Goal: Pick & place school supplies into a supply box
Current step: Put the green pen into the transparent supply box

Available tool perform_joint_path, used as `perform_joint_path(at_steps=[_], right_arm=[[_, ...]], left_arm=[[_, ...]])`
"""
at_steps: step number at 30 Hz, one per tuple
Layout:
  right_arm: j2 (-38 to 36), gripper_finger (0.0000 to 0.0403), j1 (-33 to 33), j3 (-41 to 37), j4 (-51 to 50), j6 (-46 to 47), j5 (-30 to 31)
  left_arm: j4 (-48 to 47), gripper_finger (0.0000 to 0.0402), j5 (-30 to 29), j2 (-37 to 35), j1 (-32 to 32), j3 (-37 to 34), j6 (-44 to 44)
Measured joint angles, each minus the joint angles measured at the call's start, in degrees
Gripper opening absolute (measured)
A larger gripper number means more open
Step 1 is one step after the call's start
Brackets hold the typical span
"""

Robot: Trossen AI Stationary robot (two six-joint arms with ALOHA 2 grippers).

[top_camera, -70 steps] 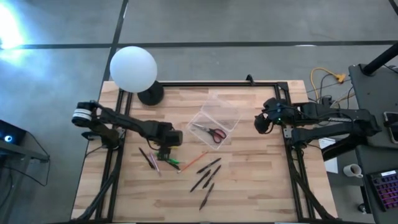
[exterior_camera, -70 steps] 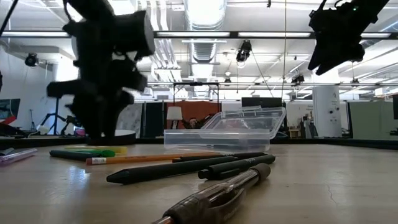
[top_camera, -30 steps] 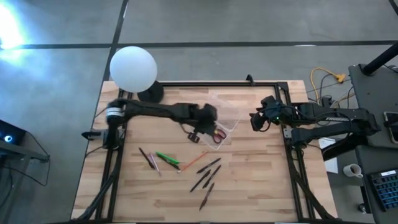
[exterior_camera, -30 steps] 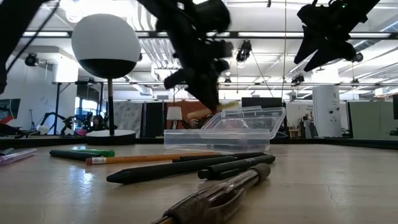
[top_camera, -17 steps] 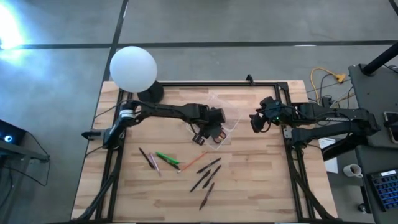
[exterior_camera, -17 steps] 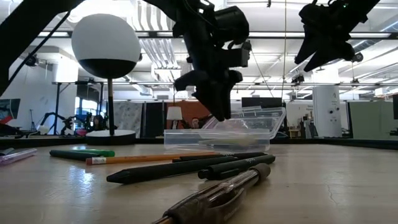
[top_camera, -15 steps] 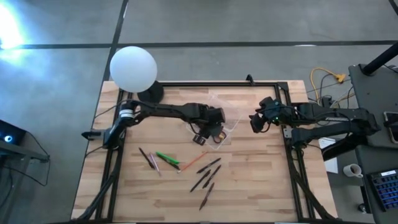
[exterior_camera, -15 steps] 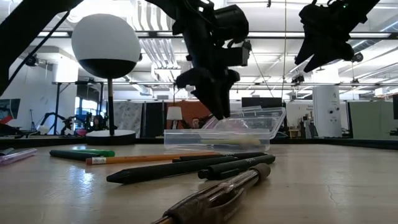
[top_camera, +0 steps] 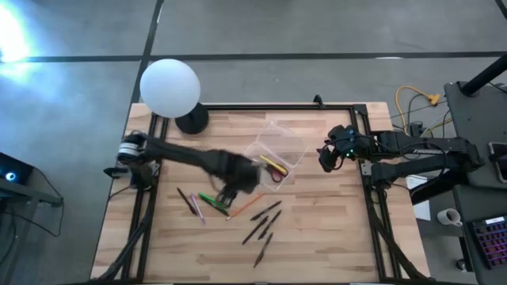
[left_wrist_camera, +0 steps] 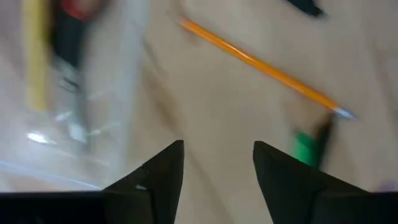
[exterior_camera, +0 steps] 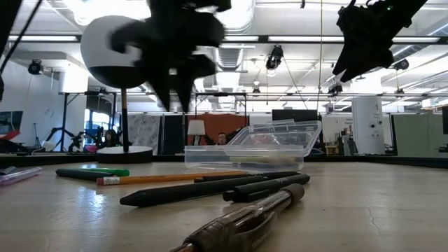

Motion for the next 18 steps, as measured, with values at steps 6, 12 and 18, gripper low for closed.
perform_joint_path(at_steps=[6, 12, 18], right_arm=[[0.0, 0.0219, 0.0, 0.0, 0.0, -0.1, 0.0], [0.0, 0.0219, 0.0, -0.2, -0.1, -0.1, 0.0], [0.0, 0.0219, 0.0, -0.3, -0.1, -0.1, 0.1]], left_arm=[[14.6, 0.0164, -0.2, -8.8, -5.3, -15.6, -15.4], [18.4, 0.0154, -0.1, -10.9, -8.3, -24.5, -23.6], [24.4, 0.0145, -0.7, -10.9, -9.0, -30.0, -28.1]])
